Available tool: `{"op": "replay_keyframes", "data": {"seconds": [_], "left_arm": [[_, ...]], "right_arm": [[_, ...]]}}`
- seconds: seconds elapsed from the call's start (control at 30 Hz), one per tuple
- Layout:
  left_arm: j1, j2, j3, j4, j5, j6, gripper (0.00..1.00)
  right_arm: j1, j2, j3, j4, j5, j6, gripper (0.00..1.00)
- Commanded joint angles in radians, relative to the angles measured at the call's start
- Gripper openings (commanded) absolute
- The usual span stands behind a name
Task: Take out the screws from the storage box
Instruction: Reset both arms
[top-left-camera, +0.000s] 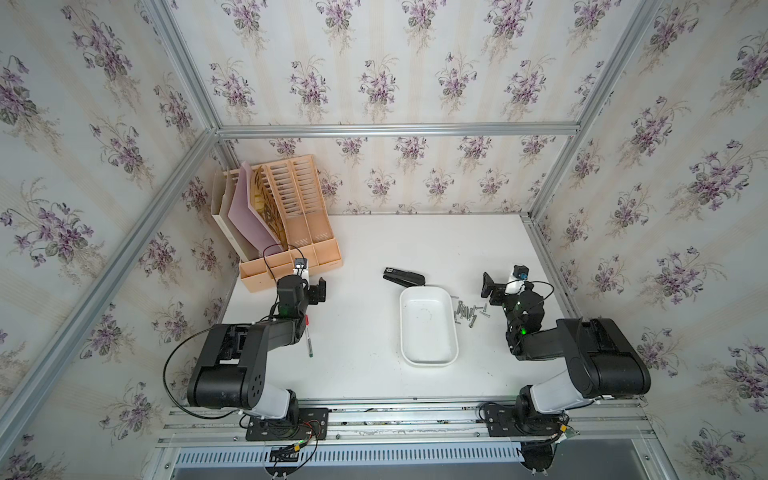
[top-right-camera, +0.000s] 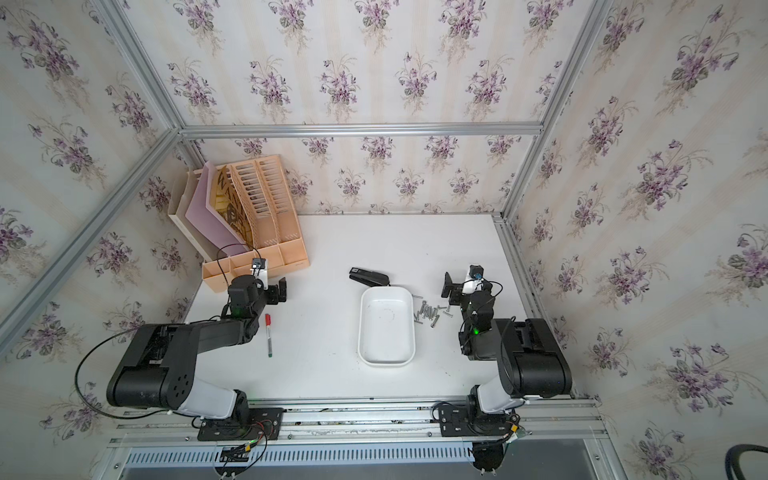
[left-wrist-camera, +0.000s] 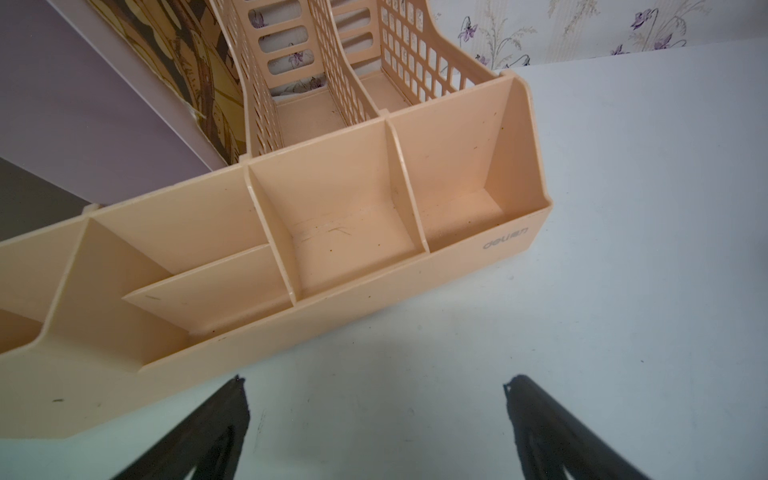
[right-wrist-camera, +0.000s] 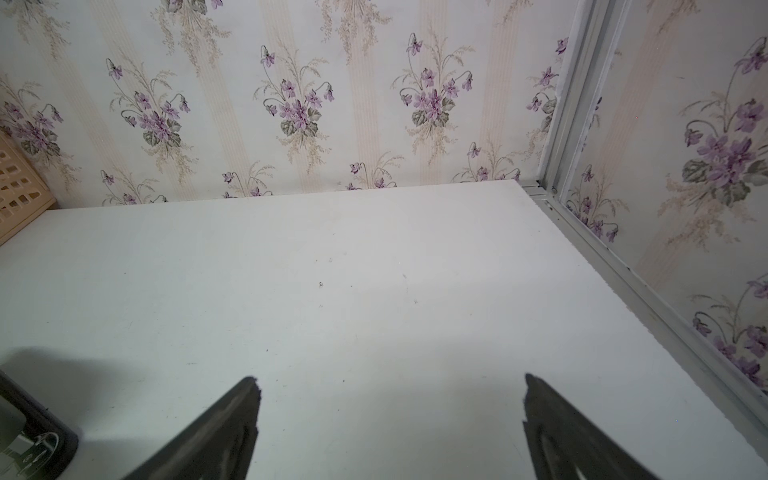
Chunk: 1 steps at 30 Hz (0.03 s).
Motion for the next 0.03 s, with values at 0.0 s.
{"op": "replay_keyframes", "data": {"seconds": [0.0], "left_arm": [[0.0,-0.003,0.002,0.019,-0.005,0.01,0.99]], "right_arm": [[0.001,-0.002,0.001,0.02,-0.005,-0.009,1.0]]}}
